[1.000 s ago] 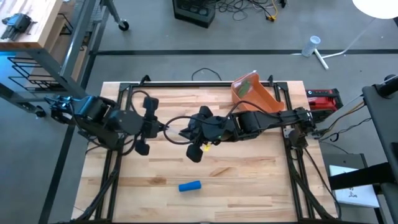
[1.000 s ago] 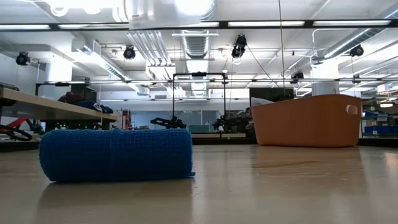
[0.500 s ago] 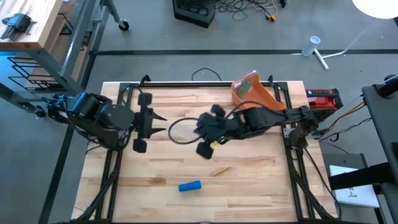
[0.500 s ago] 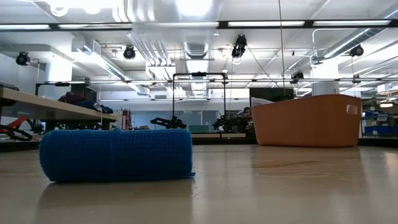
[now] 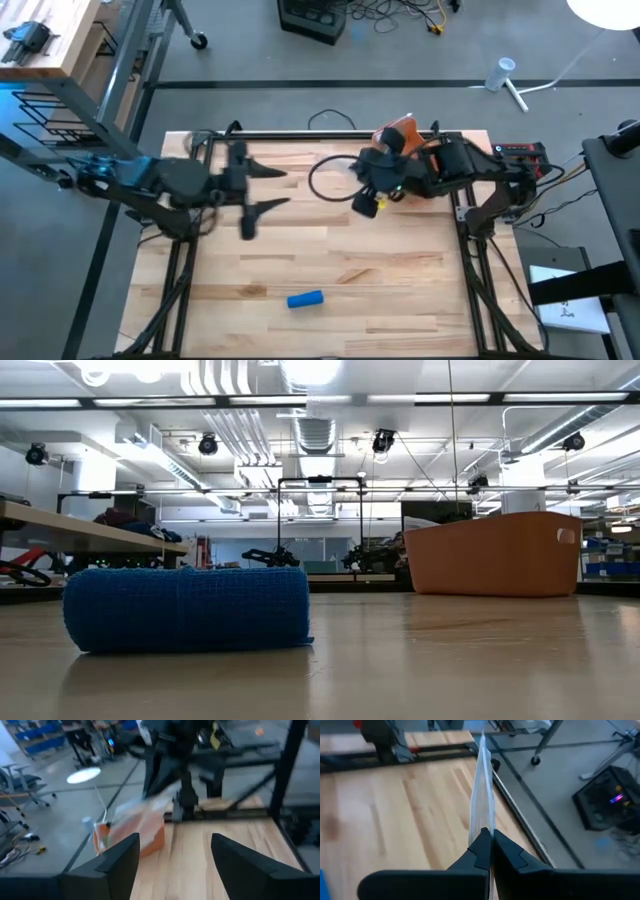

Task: Roll bandage
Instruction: Open the transparent zip bag

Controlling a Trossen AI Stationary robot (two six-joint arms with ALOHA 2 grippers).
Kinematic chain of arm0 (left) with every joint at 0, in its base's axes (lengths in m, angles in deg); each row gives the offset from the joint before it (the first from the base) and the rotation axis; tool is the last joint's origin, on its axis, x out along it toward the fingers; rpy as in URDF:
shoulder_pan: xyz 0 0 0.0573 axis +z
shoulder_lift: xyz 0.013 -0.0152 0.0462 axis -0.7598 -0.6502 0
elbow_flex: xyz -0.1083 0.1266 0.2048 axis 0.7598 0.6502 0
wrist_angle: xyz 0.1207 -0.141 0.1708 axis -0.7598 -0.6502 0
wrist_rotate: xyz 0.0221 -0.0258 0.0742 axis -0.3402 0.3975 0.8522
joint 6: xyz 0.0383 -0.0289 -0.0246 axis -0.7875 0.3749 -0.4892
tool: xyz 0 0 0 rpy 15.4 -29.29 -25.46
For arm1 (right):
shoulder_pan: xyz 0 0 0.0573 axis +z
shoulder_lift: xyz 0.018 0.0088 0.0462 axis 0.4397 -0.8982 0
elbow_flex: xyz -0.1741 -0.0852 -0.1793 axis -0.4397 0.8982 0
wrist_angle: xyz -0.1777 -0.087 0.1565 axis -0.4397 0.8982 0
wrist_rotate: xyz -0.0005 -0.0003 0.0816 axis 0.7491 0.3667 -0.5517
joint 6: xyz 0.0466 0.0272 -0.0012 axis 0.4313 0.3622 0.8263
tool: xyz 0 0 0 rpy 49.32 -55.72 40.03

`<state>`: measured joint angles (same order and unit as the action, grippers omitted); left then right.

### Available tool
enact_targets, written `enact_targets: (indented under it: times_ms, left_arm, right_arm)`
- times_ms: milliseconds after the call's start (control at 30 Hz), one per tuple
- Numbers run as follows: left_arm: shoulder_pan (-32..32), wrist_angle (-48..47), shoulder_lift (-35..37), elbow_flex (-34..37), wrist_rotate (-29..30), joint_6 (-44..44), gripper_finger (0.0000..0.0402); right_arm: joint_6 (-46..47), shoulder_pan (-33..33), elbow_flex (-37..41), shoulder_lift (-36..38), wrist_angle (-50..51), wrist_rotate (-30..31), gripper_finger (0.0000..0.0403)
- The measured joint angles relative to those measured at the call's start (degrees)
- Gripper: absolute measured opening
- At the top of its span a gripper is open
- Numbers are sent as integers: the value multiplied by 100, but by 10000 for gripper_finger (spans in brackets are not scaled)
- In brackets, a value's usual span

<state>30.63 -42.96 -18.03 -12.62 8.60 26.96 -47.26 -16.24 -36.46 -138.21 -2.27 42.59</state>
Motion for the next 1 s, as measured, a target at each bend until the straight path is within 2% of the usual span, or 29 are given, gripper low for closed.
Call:
enact_targets:
  times_ms: [133,233,400,467,700,867,1000]
  left_arm:
    - [252,1223,-374,400,11,-10,240]
    - [548,2122,-768,518,5,72,239]
    - [936,2947,-1432,412,19,-41,231]
    - [1022,3149,-1633,303,20,-200,226]
    - [1124,3129,-2268,-60,-40,-490,201]
    - [1115,3092,-2460,-325,-250,-632,178]
    - [1115,2816,-2482,-428,-500,-608,144]
  right_arm:
    - [-636,-243,11,237,314,-55,0]
    - [-1309,-444,9,508,484,-364,0]
    - [-2086,-802,9,932,566,-1807,0]
    - [-2275,-887,9,1036,778,-2163,0]
    - [-2332,-950,13,1099,1248,-2934,0]
    - [-2155,-950,59,1068,1270,-3074,0]
    - [-2158,-950,70,998,1256,-3076,0]
